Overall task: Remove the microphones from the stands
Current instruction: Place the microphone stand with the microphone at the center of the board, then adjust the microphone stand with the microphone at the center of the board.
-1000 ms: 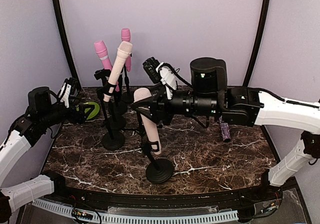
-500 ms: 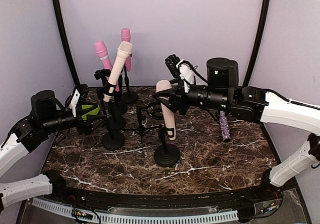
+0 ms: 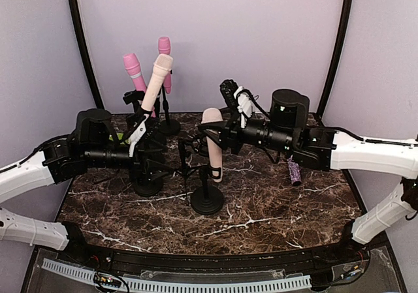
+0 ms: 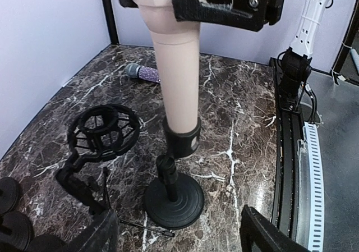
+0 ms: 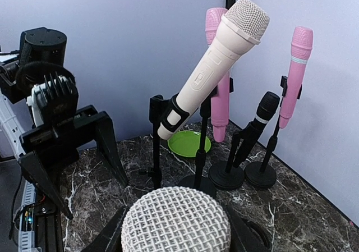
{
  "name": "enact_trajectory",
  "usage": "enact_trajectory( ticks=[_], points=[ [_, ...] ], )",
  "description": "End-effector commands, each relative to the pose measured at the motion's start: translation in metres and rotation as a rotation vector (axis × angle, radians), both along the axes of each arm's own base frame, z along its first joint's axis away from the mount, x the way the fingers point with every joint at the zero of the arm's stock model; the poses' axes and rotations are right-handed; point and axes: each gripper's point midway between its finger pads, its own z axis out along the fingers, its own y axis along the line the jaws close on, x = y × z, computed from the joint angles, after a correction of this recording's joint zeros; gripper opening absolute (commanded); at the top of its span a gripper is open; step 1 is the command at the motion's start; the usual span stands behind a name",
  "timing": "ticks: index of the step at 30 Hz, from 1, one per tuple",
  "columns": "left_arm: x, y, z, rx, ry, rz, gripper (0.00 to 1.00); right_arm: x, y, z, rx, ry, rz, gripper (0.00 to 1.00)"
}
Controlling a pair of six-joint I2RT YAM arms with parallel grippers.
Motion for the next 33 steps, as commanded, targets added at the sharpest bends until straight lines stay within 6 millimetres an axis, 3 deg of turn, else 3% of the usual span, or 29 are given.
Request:
enact_trajectory(
  ticks=[1, 5, 10, 17, 22, 26, 33],
  points=[
    [0.005, -0.026, 0.017, -0.036, -0.062, -0.079, 0.78, 0.002, -0.012, 0.026, 0.122, -0.028, -0.035, 0.47],
    [0.032, -0.039, 0.028, -0.016, -0.084, -0.020, 0.79, 0.005, -0.024, 0.022, 0.130, 0.003, -0.086, 0.74],
    [0.041, -0.052, 0.042, -0.044, -0.073, -0.026, 0.81, 0.008, -0.039, 0.025, 0.158, 0.025, -0.150, 0.98],
    [0.042, -0.047, 0.028, -0.044, -0.083, 0.000, 0.86, 0.006, -0.052, 0.032, 0.196, 0.099, -0.192, 0.99],
    [0.063, -0.040, 0.001, -0.004, -0.018, 0.137, 0.86, 0.007, -0.067, 0.037, 0.237, 0.178, -0.306, 0.99],
    [0.068, -0.039, -0.009, -0.005, 0.015, 0.171, 0.86, 0.008, -0.078, 0.037, 0.266, 0.233, -0.426, 0.99],
    [0.058, -0.041, -0.015, -0.009, 0.043, 0.128, 0.86, 0.005, -0.066, 0.023, 0.215, 0.344, -0.565, 0.98]
  ],
)
